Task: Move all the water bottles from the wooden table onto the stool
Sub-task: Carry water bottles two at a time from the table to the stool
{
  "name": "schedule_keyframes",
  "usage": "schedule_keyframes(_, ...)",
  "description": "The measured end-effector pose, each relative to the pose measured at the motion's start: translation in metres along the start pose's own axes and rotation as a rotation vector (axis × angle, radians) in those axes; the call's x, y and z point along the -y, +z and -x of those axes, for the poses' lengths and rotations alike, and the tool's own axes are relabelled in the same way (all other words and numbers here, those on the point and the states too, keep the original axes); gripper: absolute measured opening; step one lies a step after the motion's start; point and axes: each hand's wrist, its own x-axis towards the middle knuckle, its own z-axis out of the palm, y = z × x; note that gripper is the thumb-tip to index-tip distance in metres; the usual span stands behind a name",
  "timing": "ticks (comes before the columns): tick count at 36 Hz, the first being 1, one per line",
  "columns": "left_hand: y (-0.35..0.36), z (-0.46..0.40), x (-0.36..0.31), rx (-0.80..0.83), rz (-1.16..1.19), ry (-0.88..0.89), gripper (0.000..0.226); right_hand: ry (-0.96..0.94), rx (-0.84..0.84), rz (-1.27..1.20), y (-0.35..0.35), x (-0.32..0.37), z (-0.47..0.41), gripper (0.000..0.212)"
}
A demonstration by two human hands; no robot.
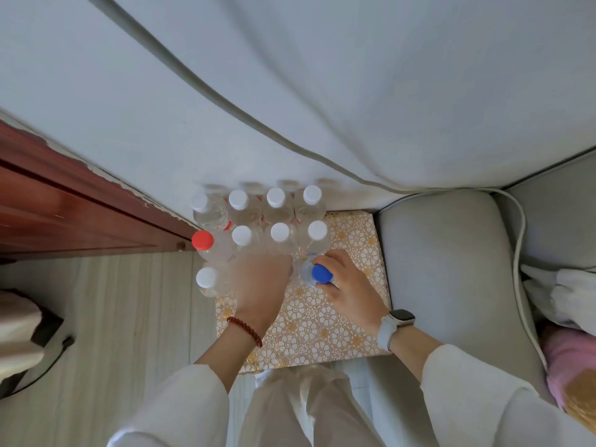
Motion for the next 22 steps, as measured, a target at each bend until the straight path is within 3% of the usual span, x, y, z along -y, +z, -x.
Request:
schedule_keyframes(7, 0.006, 0.002, 0.003, -0.029, 0.016, 0.033, 0.029, -0.026, 0.003, 0.034, 0.000, -0.003, -0.002, 0.037)
schedule_keyframes(16, -0.003, 0.006, 0.001, 0.079, 0.031, -0.014, 0.057, 0.085, -0.052, 0.052, 0.001, 0.001, 0.005, 0.048)
schedule_keyframes(22, -0.024, 0.019, 0.001, 0.000, 0.123, -0.131, 0.048, 0.073, -0.048, 0.021, -0.020, 0.019, 0.010, 0.046)
